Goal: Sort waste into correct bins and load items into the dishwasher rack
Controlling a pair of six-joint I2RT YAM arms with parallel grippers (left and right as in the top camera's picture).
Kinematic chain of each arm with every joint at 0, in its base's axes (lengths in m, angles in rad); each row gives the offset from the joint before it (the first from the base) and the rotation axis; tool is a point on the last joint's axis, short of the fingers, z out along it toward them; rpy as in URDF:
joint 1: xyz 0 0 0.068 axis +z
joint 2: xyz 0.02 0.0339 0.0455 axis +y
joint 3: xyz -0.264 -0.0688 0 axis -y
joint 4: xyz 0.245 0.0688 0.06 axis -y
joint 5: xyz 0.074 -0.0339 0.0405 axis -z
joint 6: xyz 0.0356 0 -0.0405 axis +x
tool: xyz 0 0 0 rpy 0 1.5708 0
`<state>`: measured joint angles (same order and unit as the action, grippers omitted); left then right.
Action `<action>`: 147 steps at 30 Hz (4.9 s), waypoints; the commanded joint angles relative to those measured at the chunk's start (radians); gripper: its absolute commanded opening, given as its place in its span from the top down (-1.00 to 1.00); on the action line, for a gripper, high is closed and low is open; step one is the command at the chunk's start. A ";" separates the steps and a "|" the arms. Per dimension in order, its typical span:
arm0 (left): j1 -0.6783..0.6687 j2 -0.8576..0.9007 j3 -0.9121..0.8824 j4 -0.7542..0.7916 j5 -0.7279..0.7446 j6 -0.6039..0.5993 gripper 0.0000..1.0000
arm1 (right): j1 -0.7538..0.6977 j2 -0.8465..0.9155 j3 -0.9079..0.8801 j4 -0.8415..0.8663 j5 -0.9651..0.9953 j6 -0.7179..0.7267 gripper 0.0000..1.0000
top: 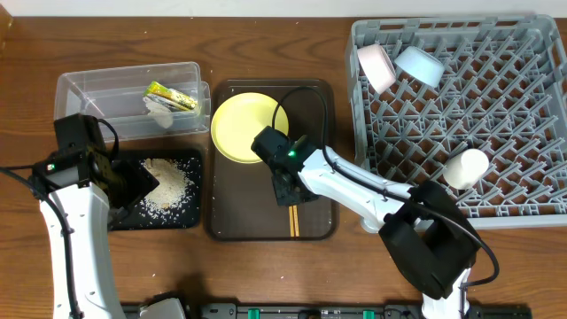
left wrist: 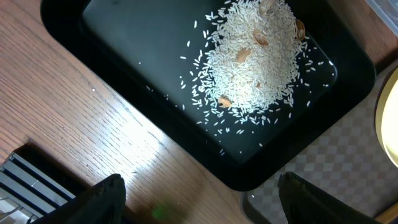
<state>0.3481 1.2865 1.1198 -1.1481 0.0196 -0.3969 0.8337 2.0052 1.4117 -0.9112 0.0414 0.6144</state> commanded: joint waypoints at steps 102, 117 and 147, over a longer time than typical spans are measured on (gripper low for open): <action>0.005 -0.006 0.002 -0.015 -0.002 -0.013 -0.63 | -0.376 -0.398 -0.079 0.099 -0.304 -0.420 0.45; 0.005 -0.006 0.002 -0.014 -0.002 -0.013 -0.63 | -0.079 -0.146 -0.079 0.149 -0.172 -0.159 0.15; 0.005 -0.006 0.002 -0.014 -0.002 -0.013 -0.63 | -0.165 -0.127 -0.078 0.070 -0.008 -0.057 0.98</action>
<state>0.3481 1.2865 1.1198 -1.1564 0.0200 -0.4000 0.6994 1.9934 1.3373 -0.8402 -0.0029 0.6262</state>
